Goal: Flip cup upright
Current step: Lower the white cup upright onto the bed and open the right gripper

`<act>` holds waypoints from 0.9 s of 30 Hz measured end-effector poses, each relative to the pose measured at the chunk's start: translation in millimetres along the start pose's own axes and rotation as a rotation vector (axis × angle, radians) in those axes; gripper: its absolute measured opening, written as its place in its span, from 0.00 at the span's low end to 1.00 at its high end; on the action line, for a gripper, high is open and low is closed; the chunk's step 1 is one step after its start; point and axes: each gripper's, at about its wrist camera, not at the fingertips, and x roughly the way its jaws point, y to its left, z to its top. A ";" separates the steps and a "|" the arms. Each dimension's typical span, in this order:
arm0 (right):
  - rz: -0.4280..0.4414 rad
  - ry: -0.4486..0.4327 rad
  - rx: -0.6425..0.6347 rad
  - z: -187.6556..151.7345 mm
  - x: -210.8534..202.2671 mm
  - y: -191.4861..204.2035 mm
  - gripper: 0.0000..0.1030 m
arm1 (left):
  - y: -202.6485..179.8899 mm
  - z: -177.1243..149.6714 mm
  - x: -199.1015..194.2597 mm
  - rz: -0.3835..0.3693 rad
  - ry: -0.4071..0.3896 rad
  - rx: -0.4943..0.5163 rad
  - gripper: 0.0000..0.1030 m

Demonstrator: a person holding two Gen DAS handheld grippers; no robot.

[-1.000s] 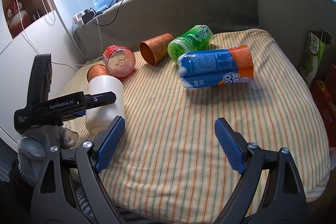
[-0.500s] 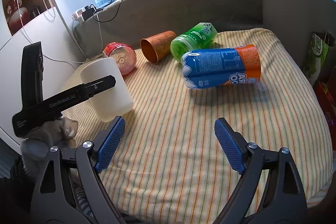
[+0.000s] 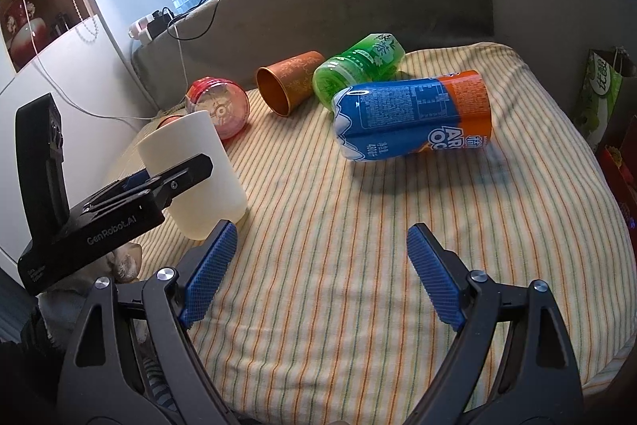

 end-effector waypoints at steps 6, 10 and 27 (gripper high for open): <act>-0.002 -0.001 -0.002 -1.1 -0.1 2.6 0.87 | -2.0 -5.0 -4.1 -0.008 0.004 0.006 0.73; -0.003 -0.002 -0.007 -1.1 -0.7 3.7 0.87 | -3.4 -9.6 -6.5 -0.020 0.011 0.005 0.72; -0.009 -0.017 -0.009 -7.0 -11.2 6.8 0.87 | -13.7 -16.2 -12.2 -0.033 0.026 0.037 0.73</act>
